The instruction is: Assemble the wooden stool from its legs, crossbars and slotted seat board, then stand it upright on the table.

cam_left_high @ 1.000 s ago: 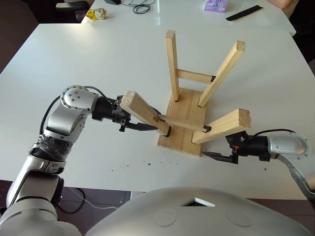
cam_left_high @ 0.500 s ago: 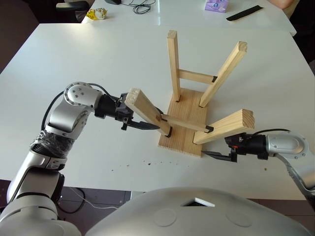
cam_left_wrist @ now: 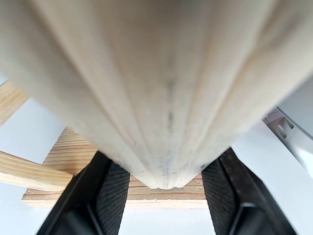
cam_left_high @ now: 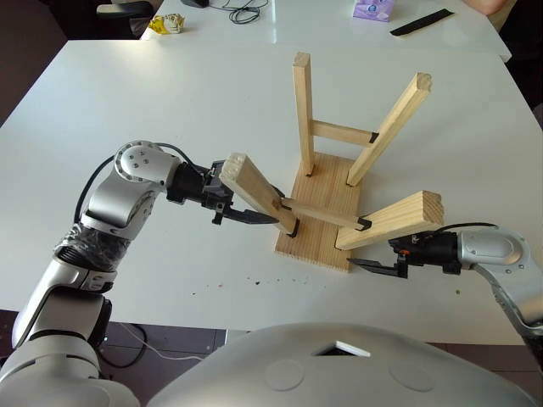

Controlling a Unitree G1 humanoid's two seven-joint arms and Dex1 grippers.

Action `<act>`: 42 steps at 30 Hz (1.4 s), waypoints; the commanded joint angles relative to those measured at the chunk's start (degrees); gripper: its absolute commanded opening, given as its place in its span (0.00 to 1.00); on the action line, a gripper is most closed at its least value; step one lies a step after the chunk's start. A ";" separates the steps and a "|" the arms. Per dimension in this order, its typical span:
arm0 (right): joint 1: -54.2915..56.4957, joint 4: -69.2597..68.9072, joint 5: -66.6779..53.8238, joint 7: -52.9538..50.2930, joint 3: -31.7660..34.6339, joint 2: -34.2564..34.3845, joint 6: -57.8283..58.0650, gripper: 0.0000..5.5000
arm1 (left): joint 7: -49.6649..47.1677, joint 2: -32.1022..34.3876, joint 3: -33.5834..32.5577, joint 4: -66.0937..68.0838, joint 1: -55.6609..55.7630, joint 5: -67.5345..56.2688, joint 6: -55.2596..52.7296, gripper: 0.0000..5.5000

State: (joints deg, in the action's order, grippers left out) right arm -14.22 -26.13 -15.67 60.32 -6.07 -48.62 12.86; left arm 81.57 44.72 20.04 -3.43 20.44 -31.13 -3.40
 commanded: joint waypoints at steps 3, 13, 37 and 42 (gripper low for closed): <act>3.32 10.27 2.43 8.07 7.82 -12.61 -3.29 0.73 | -1.09 3.26 8.80 -0.46 -6.96 11.60 -6.85 0.38; 35.75 22.38 0.14 13.31 7.86 -15.89 1.83 0.61 | -6.56 4.16 8.30 -7.81 -9.87 9.88 -10.73 0.38; 48.52 21.18 0.89 32.13 -6.41 -20.93 0.37 0.54 | -9.74 3.11 10.09 -6.82 -7.84 9.52 -11.30 0.38; 52.81 19.57 -2.19 31.59 -6.19 -15.88 4.07 0.51 | -10.10 3.19 10.27 -6.91 -7.69 9.26 -11.25 0.38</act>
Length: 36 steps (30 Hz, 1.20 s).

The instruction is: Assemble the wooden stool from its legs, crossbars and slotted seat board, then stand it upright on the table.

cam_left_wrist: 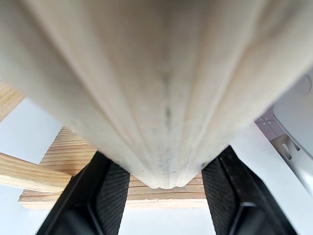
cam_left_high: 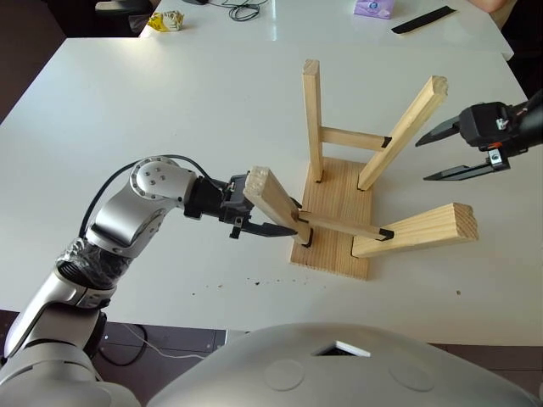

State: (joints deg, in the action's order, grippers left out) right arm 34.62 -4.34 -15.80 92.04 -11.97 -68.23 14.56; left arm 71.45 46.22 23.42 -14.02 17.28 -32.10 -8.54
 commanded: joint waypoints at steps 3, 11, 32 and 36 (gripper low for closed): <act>9.78 -2.53 -1.38 -3.26 -2.89 11.70 4.90 0.44 | -0.24 1.81 7.03 3.50 -4.69 10.15 -6.10 0.38; 11.43 -6.18 0.46 -5.56 -9.96 21.34 10.09 0.21 | 0.08 1.66 7.76 3.02 -3.71 9.85 -6.62 0.38; 2.20 -17.14 -1.21 -5.39 -16.64 23.57 16.14 0.01 | -0.84 1.79 8.61 1.43 -3.98 9.70 -7.49 0.38; 1.46 -18.66 -1.81 -5.48 -16.77 23.31 17.02 0.01 | -0.99 1.67 9.08 1.47 -4.08 10.22 -7.09 0.38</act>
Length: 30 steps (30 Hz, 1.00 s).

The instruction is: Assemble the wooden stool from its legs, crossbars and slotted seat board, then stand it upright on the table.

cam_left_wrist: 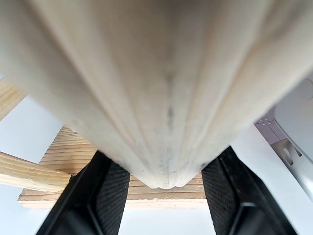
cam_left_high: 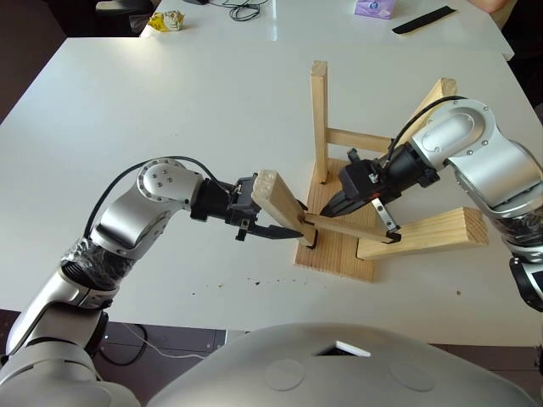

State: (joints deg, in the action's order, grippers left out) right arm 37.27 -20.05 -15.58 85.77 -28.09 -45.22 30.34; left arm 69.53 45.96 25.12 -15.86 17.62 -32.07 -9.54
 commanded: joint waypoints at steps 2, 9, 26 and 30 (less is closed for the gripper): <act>-1.29 -3.32 -2.18 0.89 -0.64 0.24 1.52 0.01 | 1.03 1.97 7.73 3.48 -4.52 10.80 -5.50 0.38; -1.16 -3.26 -2.04 2.20 -0.92 -0.29 1.44 0.01 | 0.72 1.51 8.95 4.14 -4.28 12.49 -4.21 0.38; -6.59 5.01 2.53 2.10 -2.80 -0.35 -5.44 0.01 | 2.04 2.07 9.87 4.72 -3.22 12.14 -3.54 0.38; -6.23 3.74 -0.90 3.57 -1.84 0.08 -1.87 0.01 | 1.81 1.76 10.13 4.45 -3.21 12.17 -3.77 0.38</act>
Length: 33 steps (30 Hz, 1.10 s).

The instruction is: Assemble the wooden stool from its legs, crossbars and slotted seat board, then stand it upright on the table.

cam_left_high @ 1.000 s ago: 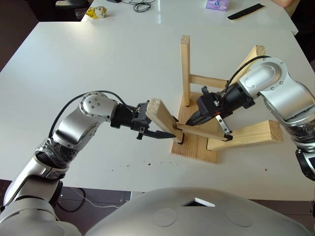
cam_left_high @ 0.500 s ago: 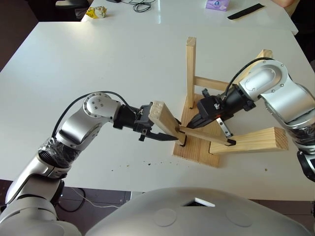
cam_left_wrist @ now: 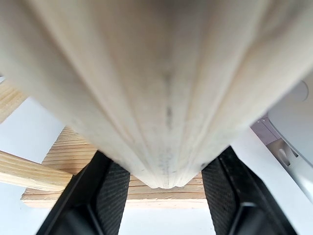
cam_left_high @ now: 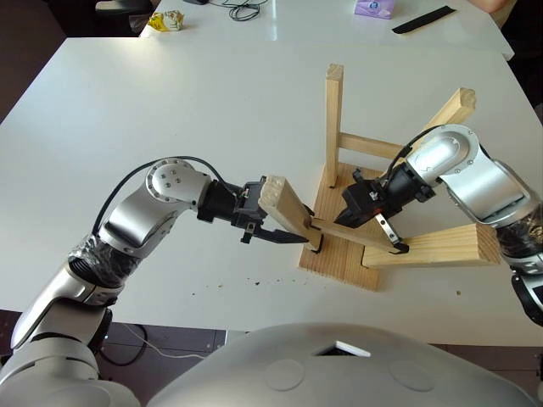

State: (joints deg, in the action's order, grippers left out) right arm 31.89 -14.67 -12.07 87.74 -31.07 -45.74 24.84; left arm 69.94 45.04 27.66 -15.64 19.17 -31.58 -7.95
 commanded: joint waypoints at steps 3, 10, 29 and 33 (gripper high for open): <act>-0.14 -1.74 -6.14 1.88 1.43 0.87 5.82 0.01 | 1.61 2.48 7.82 4.35 -4.34 11.79 -5.37 0.38; 1.83 -0.35 -8.26 1.78 2.37 2.08 9.14 0.01 | 1.80 2.76 8.24 4.25 -4.23 11.96 -5.23 0.38; 2.57 -4.39 -13.48 3.04 4.67 1.70 15.35 0.01 | 0.66 1.91 8.72 5.54 -3.18 12.37 -6.05 0.38; 2.56 -4.87 -13.79 2.51 4.59 1.72 15.65 0.01 | 0.58 1.87 9.43 5.46 -2.86 12.81 -6.16 0.38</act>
State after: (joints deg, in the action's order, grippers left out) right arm 32.44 -16.48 -22.46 89.03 -27.27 -44.62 39.94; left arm 70.04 44.53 29.49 -15.61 20.80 -31.57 -7.92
